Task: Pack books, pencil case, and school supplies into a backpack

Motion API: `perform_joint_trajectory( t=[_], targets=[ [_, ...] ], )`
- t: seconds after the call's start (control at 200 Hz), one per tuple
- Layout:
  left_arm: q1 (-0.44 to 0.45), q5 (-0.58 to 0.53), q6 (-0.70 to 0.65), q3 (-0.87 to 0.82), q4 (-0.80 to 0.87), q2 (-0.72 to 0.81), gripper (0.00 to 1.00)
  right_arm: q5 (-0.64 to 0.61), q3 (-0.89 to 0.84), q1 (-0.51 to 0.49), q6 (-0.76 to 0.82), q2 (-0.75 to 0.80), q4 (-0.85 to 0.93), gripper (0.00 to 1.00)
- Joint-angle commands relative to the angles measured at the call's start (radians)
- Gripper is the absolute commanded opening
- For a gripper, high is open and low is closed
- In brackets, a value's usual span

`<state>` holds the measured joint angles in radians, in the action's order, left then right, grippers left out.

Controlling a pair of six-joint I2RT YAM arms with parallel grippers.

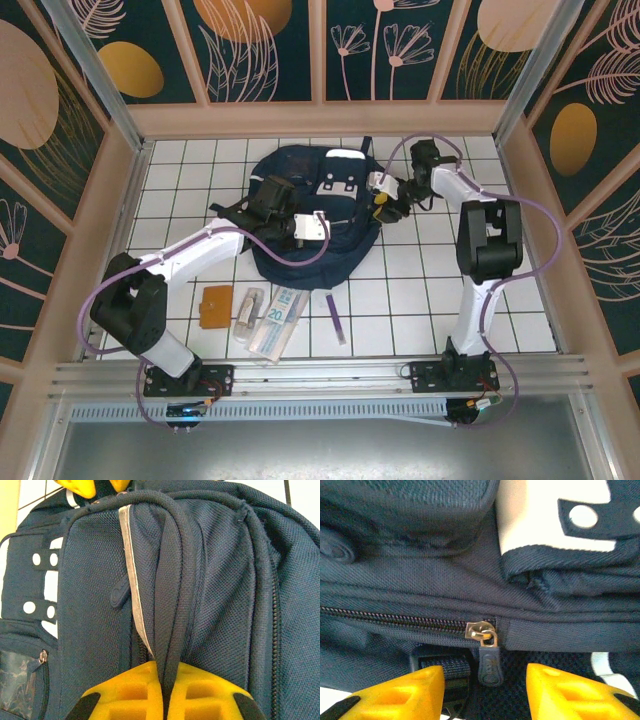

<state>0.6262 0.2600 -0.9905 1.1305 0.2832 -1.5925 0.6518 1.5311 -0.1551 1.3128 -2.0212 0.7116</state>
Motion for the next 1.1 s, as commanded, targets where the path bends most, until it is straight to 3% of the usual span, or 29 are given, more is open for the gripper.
perform_joint_trajectory(
  t=[0.0, 0.055, 0.125, 0.27, 0.435, 0.806, 1.096],
  targets=[
    [0.002, 0.103, -0.028, 0.008, -0.062, 0.046, 0.00, -0.007, 0.001, -0.005, 0.032, -0.027, 0.024, 0.48],
    [0.002, 0.102, -0.030, 0.011, -0.058, 0.041, 0.00, 0.009, 0.009, -0.008, 0.044, -0.038, 0.032, 0.45],
    [0.001, 0.101, -0.030, 0.017, -0.049, 0.036, 0.00, 0.038, 0.006, -0.015, 0.061, -0.036, 0.026, 0.32],
    [0.001, 0.111, -0.036, 0.018, -0.055, 0.031, 0.00, 0.036, -0.038, -0.030, 0.069, -0.016, -0.020, 0.25],
    [0.001, 0.118, -0.031, 0.022, -0.058, 0.029, 0.00, 0.048, -0.050, -0.023, 0.077, 0.004, -0.009, 0.00],
    [0.000, 0.078, 0.017, 0.040, -0.060, -0.007, 0.00, 0.042, -0.210, -0.023, 0.007, 0.189, -0.060, 0.00],
    [0.000, 0.073, 0.080, 0.072, -0.056, -0.039, 0.00, 0.009, -0.259, -0.083, -0.012, 0.266, -0.062, 0.00]
  ],
)
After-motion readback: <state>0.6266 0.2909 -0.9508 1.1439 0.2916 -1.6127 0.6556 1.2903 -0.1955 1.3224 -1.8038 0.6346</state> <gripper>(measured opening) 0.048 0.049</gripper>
